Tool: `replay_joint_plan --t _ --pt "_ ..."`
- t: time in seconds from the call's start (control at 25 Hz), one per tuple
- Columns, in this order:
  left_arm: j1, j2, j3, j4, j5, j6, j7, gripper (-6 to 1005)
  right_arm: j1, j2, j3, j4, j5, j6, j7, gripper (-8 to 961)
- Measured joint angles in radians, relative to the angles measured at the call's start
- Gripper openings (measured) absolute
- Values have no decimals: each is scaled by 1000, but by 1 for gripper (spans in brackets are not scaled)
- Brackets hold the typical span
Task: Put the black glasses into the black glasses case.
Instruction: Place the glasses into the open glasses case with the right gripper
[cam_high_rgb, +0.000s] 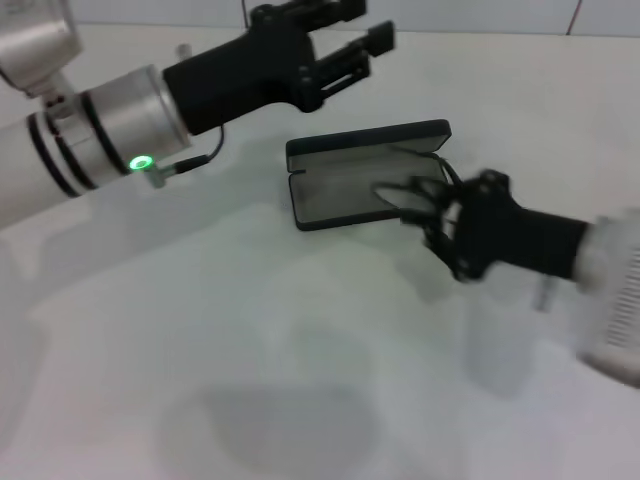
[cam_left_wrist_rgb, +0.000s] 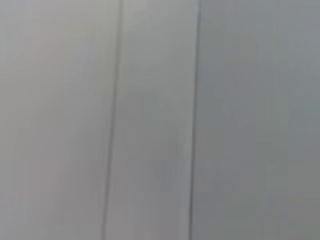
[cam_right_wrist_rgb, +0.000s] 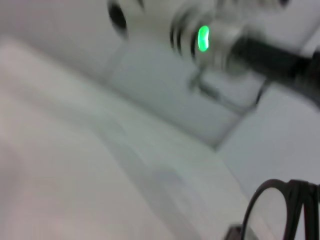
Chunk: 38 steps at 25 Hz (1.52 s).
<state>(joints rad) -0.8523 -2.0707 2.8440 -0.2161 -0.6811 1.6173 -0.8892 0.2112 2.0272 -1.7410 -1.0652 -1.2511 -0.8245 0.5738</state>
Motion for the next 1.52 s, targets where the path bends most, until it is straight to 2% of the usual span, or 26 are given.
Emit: replay_joint_plan --t 0.04,0.16,0.2,0.24,0.4,0.56,0.72,1.4,1.52 --pt "8 1 0 -3 -4 0 -2 540 0 -1 -76 -47 0 127 1 117" --pt "16 3 0 -8 -10 0 -3 543 4 -2 -214 -132 -6 374 -1 117" --pt "15 3 0 -9 -10 0 -2 543 4 -2 -214 -132 -6 374 -1 117" --pt "13 3 0 -9 -11 -1 -1 544 13 -3 -288 -159 -18 510 -9 117" --pt "-2 -3 0 -9 -12 -3 2 547 58 -2 -428 -161 -47 775 -16 118" --pt "-11 -6 0 -9 -13 -10 3 550 111 0 -529 -124 -43 949 -15 118" --pt "-13 -7 0 -9 -13 -13 4 553 133 0 -557 -104 -21 984 -7 119" --pt "-13 -14 0 -9 -11 -16 7 565 200 1 -585 -19 2 986 33 121" --pt "-13 -14 0 -9 -11 -16 7 567 200 1 -586 -19 7 982 39 194"
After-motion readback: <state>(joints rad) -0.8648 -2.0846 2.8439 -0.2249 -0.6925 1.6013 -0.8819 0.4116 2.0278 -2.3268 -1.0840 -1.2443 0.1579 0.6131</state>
